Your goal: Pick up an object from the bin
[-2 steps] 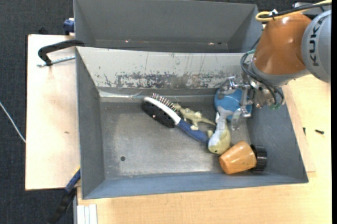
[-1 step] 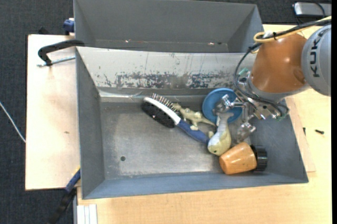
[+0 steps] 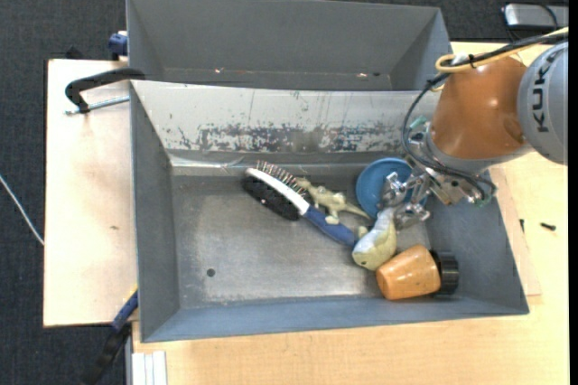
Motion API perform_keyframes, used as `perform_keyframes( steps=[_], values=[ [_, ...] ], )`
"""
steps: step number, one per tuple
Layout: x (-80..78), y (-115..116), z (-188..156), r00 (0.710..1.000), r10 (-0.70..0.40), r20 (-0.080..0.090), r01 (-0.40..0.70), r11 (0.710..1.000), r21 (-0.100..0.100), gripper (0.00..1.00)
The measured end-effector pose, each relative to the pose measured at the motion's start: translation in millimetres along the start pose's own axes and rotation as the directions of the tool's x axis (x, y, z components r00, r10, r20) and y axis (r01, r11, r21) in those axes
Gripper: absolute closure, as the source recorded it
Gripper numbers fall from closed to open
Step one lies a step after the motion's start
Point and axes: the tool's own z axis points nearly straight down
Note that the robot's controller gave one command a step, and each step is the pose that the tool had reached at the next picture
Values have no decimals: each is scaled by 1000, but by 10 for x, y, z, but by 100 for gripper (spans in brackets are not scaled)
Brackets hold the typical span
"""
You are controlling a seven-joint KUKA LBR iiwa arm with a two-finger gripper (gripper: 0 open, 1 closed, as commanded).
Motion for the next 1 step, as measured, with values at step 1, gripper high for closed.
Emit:
perform_keyframes(
  steps=[1],
  values=[
    [-104, 183, -1594, 985, -171, 6, 171, 985, 5, 100]
  ],
)
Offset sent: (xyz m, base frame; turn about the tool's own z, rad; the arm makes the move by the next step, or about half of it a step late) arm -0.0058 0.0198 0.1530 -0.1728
